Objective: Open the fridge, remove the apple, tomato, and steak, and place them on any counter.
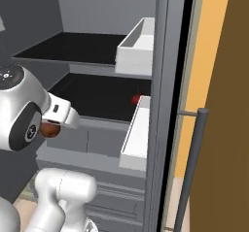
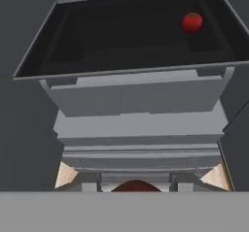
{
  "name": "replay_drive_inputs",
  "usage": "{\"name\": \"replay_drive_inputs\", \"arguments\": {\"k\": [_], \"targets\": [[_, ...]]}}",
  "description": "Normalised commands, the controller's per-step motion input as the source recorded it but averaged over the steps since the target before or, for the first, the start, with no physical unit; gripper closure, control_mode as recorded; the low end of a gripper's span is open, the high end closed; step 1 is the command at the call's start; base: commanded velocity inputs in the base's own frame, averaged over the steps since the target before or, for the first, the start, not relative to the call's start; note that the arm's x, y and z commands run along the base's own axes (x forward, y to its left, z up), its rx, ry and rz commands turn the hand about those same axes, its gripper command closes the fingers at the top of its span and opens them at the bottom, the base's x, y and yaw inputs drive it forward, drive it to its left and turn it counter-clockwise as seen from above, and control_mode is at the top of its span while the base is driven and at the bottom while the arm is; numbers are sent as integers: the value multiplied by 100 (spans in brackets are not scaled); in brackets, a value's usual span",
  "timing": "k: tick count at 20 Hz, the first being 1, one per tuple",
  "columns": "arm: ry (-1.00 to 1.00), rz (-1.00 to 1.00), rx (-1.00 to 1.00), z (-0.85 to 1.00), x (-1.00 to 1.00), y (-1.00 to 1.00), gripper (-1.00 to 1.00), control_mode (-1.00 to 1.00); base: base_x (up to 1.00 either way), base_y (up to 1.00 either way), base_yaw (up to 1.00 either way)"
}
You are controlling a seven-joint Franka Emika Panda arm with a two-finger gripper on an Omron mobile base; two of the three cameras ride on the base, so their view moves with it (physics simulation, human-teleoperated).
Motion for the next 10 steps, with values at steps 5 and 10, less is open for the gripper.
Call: {"name": "replay_drive_inputs", "arguments": {"k": [5, 10], "targets": [[0, 0, 0, 0, 0, 0, 100, 100, -100, 0, 0], [0, 0, 0, 0, 0, 0, 100, 100, -77, 30, 0]]}}
